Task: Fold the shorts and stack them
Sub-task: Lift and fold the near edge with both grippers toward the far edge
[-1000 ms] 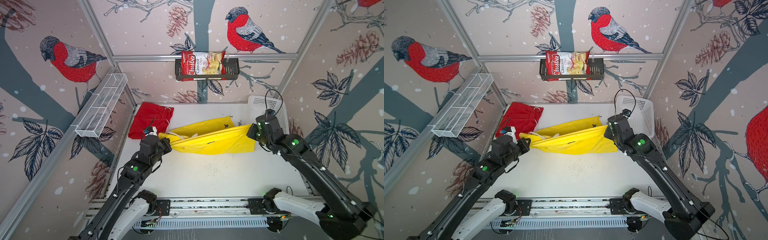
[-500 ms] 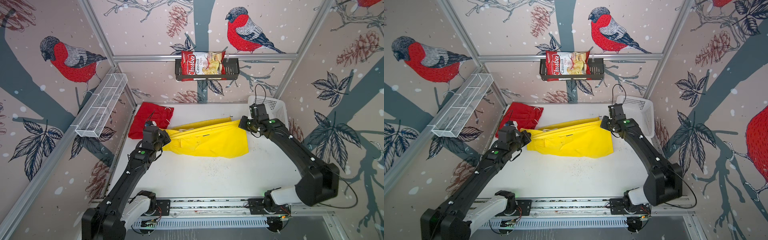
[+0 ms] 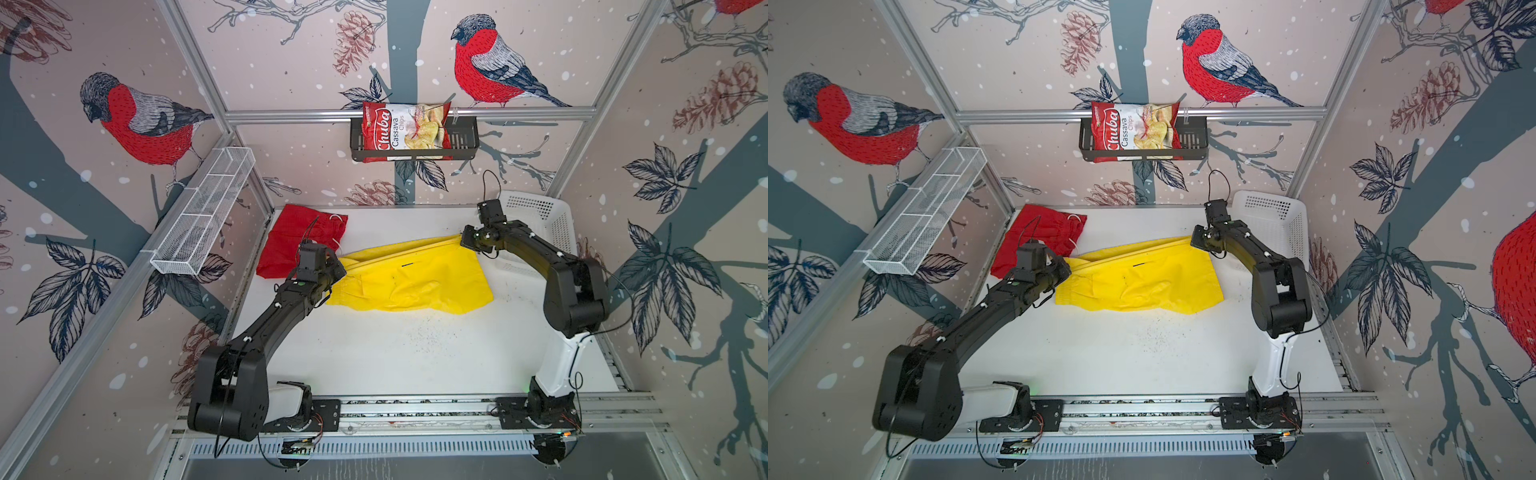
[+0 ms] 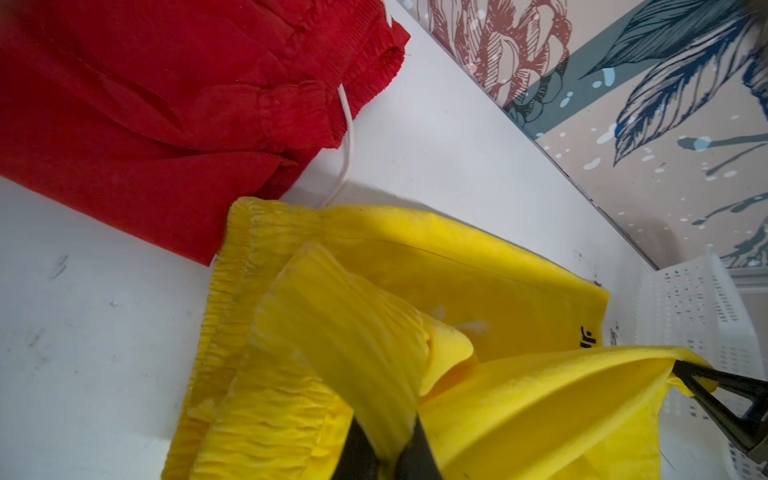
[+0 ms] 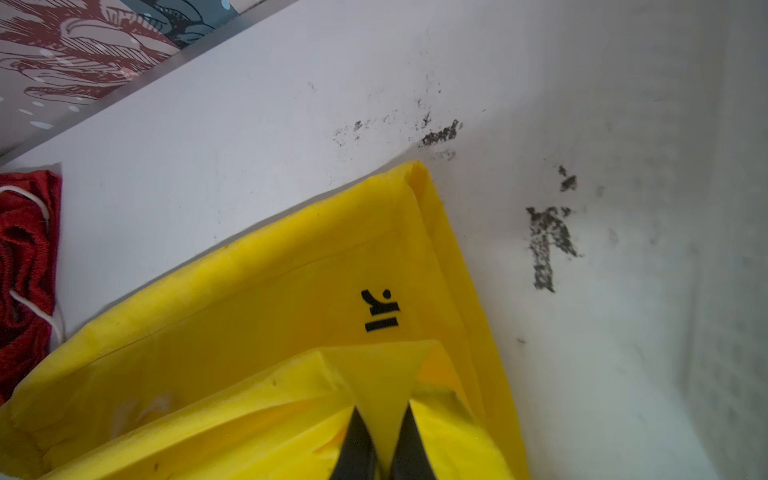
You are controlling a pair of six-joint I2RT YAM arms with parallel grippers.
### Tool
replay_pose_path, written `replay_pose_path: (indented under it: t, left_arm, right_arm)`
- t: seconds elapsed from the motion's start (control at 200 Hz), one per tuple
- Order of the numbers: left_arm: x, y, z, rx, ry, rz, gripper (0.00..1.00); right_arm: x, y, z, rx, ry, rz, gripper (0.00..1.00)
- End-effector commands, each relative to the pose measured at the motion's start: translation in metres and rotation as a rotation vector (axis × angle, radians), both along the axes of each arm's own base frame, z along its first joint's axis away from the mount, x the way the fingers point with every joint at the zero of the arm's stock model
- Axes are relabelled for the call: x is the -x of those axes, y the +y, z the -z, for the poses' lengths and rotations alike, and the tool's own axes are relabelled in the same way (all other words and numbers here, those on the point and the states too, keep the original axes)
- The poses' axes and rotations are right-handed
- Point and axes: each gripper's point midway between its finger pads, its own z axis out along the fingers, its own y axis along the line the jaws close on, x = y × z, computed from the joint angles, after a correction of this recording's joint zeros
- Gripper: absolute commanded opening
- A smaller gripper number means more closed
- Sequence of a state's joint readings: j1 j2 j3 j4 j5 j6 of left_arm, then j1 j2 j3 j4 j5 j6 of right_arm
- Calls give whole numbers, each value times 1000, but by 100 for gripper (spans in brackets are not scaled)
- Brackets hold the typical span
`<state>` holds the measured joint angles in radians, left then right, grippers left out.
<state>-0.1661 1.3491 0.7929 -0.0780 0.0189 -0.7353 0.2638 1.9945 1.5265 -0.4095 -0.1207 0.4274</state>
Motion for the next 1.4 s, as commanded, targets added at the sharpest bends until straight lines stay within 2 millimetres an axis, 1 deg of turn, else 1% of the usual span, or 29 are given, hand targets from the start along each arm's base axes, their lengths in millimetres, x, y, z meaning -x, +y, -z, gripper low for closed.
replay_pose_path:
  t: [0.0,0.065,0.195,0.325,0.415,0.51,0.615,0.69,0.75,0.795,0.835,0.88,0.971,1.041,1.121,1.191,1.241,1.291,1.341,1.396]
  left_arm:
    - [-2,41,21,-143,59,-169,0]
    - [-4,44,34,-157,92,-188,0]
    - [-7,43,61,-156,137,-190,0]
    - [-6,34,85,-146,192,-159,0]
    - [-4,24,94,-156,212,-126,0]
    - [1,10,98,-176,225,-83,0]
    - [10,-3,102,-191,244,-36,0]
    - [21,-8,106,-183,264,-10,0]
    - [31,-9,108,-170,272,2,0]
    - [36,-8,105,-164,266,5,0]
    - [42,-7,103,-164,262,6,0]
    - [44,-4,96,-167,248,-1,0]
    - [37,-5,74,-158,198,-7,0]
    - [25,-11,49,-129,143,1,0]
    - [9,-20,16,-86,67,12,0]
    - [0,-21,-8,-80,15,1,0]
    - [-5,-16,-17,-93,-11,-25,0]
    - [-10,-11,-20,-125,-32,-44,0]
    - [-13,-6,-17,-150,-38,-62,3]
    - [-16,-1,-11,-167,-33,-80,9]
  right_arm:
    - [-32,-27,12,115,-74,84,0]
    - [-37,-25,23,114,-73,81,0]
    - [-42,-21,44,124,-55,76,0]
    - [-35,-14,63,168,-28,60,0]
    - [-21,-10,77,217,-2,46,0]
    - [4,-13,91,247,32,53,0]
    - [33,-20,97,230,61,75,0]
    - [55,-29,97,229,78,100,0]
    - [72,-36,92,228,86,119,0]
    - [82,-42,88,230,86,136,0]
    - [88,-46,80,231,75,152,0]
    - [90,-51,67,225,56,169,0]
    - [82,-56,36,202,0,194,0]
    - [70,-57,8,195,-47,206,0]
    - [57,-57,-22,195,-103,216,0]
    - [45,-57,-44,193,-158,222,2]
    - [37,-58,-51,194,-176,226,2]
    - [30,-58,-51,197,-177,226,2]
    - [22,-57,-44,205,-171,225,2]
    - [13,-56,-35,208,-159,219,2]
